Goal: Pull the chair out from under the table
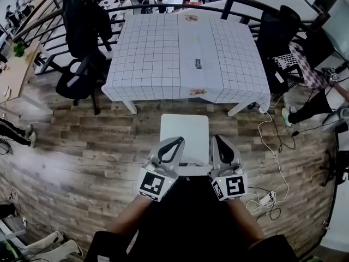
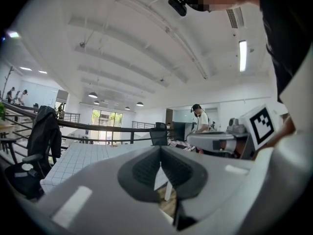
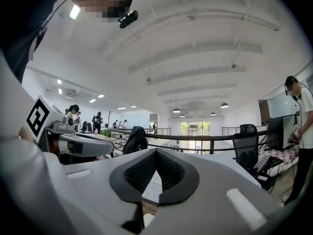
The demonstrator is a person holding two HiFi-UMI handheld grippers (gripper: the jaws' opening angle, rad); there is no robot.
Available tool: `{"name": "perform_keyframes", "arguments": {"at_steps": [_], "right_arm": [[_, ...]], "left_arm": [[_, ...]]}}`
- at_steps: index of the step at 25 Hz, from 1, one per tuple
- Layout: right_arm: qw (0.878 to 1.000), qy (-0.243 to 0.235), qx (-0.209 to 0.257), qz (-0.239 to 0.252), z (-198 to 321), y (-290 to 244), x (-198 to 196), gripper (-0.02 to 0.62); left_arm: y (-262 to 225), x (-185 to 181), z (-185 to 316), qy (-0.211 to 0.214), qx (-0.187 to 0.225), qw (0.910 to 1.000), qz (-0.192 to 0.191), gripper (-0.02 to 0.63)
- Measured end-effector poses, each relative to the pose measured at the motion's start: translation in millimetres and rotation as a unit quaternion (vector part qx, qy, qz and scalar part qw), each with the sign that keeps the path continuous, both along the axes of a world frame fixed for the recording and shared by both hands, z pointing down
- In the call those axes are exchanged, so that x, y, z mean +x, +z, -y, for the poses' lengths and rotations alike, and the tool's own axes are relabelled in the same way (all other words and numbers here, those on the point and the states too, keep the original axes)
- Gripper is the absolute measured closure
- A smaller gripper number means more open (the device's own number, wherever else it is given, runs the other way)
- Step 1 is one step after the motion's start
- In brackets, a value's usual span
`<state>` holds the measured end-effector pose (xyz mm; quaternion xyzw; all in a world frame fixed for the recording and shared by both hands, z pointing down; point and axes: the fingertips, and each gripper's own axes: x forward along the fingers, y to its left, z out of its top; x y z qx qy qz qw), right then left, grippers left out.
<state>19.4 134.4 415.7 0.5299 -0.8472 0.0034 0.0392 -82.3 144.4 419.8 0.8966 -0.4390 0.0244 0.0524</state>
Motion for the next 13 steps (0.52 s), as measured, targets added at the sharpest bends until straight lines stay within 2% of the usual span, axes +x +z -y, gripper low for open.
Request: {"name": "perform_keyframes", "arguments": {"at_steps": [4, 8, 10, 13], "right_arm": [[1.0, -0.003, -0.003, -0.01, 10, -13, -6, 0.598], [0.999, -0.004, 0.038, -0.031, -13, 18, -21, 0.598], [0.999, -0.006, 0.038, -0.029, 5, 6, -23, 0.598], [1.0, -0.007, 0.019, -0.02, 59, -44, -20, 0.598]], "left_arm": [[-14, -4, 8, -0.002, -0.007, 1.0, 0.004, 0.597], [24, -16, -21, -0.008, 0.024, 0.9996, 0.013, 0.597], [14, -19, -6, -0.018, 0.023, 0.9995, 0.015, 0.597], [-31, -21, 46, -0.034, -0.005, 0.9992, 0.021, 0.597]]}}
